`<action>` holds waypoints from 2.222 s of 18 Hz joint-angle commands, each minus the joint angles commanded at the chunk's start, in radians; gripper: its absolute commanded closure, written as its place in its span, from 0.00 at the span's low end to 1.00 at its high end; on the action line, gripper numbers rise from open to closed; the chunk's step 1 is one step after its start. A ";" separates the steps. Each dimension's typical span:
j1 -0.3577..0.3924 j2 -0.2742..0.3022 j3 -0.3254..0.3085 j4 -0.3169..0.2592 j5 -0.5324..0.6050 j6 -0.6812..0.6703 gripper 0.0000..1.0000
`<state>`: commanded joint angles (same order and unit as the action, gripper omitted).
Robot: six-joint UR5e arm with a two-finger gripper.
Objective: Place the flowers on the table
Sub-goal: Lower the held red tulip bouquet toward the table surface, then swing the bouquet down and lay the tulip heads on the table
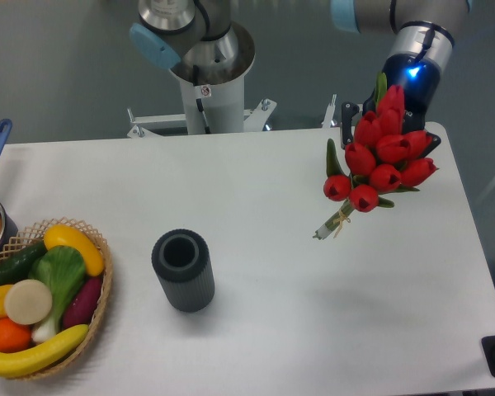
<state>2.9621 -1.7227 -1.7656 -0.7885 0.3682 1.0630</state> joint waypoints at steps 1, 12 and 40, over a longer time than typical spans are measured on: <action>0.000 0.003 -0.009 0.002 0.000 0.002 0.59; -0.031 0.040 0.012 0.002 0.299 0.008 0.59; -0.411 -0.310 0.060 0.000 1.338 0.097 0.60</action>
<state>2.5510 -2.0323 -1.7058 -0.7885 1.7058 1.1597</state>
